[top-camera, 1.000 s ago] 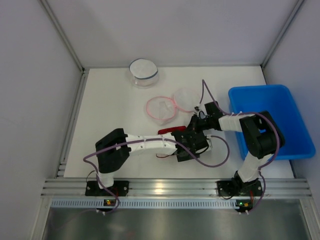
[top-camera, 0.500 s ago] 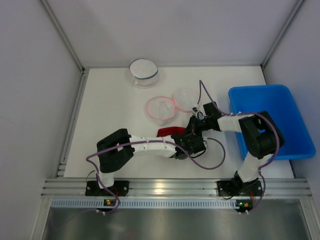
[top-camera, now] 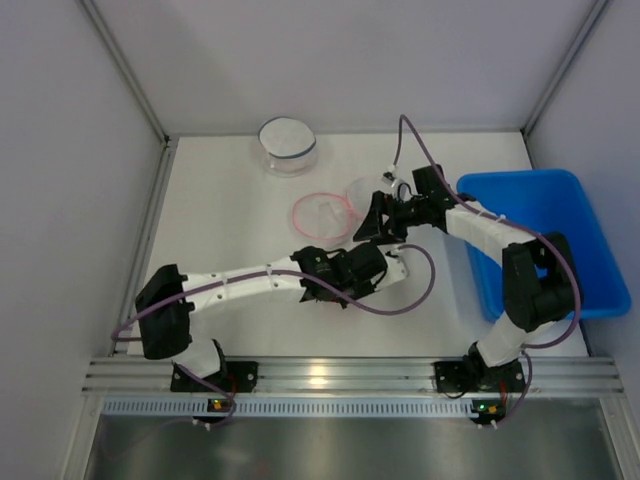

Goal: Place the bra in the laundry bag and zip it closed
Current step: Pick up the bra from the center of the board, then place the bra in the laundry bag.

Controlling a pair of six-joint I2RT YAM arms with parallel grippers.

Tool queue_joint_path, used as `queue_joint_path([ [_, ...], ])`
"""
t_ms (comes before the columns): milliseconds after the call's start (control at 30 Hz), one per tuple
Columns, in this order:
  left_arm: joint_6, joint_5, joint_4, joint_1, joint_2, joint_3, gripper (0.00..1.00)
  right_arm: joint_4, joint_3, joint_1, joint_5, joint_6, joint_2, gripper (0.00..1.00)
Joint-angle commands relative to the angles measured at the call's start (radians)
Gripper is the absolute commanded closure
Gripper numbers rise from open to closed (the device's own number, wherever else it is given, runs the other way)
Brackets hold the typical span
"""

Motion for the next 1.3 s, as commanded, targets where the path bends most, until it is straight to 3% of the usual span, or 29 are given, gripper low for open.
queue_joint_path([
  [0, -0.045, 0.165, -0.025, 0.086, -0.086, 0.066, 1.0, -0.14, 0.095, -0.031, 0.042, -0.137, -0.043, 0.17],
  [100, -0.065, 0.28, -0.025, 0.184, -0.125, 0.097, 1.0, -0.194, 0.169, -0.077, 0.068, -0.189, -0.033, 0.1],
  [367, -0.131, 0.456, -0.022, 0.359, -0.168, 0.178, 1.0, -0.233, 0.279, -0.2, 0.148, -0.215, 0.03, 0.08],
  [667, -0.246, 0.525, 0.009, 0.633, -0.091, 0.35, 1.0, -0.113, 0.321, -0.167, 0.101, -0.111, 0.144, 0.19],
  [867, -0.339, 0.627, 0.05, 0.773, -0.002, 0.373, 1.0, -0.01, 0.291, -0.079, 0.142, -0.025, 0.187, 0.24],
  [1067, -0.434, 0.713, 0.118, 0.838, 0.082, 0.379, 1.0, 0.021, 0.376, -0.032, 0.225, -0.025, 0.271, 0.27],
  [1267, -0.439, 0.61, 0.133, 0.818, 0.148, 0.365, 1.0, 0.022, 0.414, -0.032, 0.204, -0.008, 0.29, 0.28],
])
